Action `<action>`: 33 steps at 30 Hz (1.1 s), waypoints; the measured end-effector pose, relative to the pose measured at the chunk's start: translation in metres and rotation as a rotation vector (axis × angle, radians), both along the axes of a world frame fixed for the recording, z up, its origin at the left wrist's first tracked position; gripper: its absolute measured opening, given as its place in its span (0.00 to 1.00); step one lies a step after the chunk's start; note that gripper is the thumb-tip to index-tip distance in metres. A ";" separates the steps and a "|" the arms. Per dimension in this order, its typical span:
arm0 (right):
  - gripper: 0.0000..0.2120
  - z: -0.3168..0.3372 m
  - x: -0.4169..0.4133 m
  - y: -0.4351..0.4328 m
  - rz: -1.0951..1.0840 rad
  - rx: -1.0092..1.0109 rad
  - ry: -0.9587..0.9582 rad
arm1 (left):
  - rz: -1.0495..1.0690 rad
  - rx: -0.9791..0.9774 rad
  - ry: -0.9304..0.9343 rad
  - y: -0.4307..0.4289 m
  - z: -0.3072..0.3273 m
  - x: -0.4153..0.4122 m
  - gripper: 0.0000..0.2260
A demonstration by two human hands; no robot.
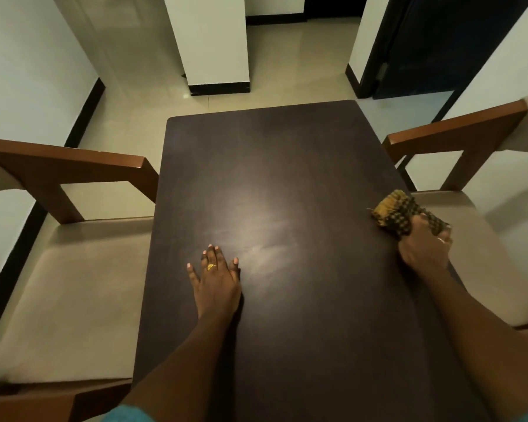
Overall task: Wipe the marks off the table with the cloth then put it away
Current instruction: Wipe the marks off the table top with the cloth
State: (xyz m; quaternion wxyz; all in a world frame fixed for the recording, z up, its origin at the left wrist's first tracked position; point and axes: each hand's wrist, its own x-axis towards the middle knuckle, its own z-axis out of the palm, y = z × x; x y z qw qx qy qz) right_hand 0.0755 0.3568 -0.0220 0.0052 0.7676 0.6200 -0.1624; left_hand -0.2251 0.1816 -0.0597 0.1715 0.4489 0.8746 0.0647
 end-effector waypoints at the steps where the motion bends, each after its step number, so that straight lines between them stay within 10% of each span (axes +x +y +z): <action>1: 0.21 -0.004 0.005 0.000 -0.026 0.003 -0.020 | 0.008 0.003 -0.006 -0.001 -0.001 0.002 0.26; 10: 0.17 -0.022 -0.045 -0.019 -0.061 0.046 -0.018 | 0.100 0.001 -0.008 -0.046 -0.007 -0.022 0.26; 23: 0.22 -0.031 -0.279 -0.152 0.703 0.021 0.122 | 0.166 0.000 -0.033 -0.109 -0.006 -0.048 0.25; 33: 0.21 -0.029 -0.259 -0.195 1.003 -0.020 0.097 | 0.222 -0.001 0.016 -0.115 -0.002 -0.025 0.25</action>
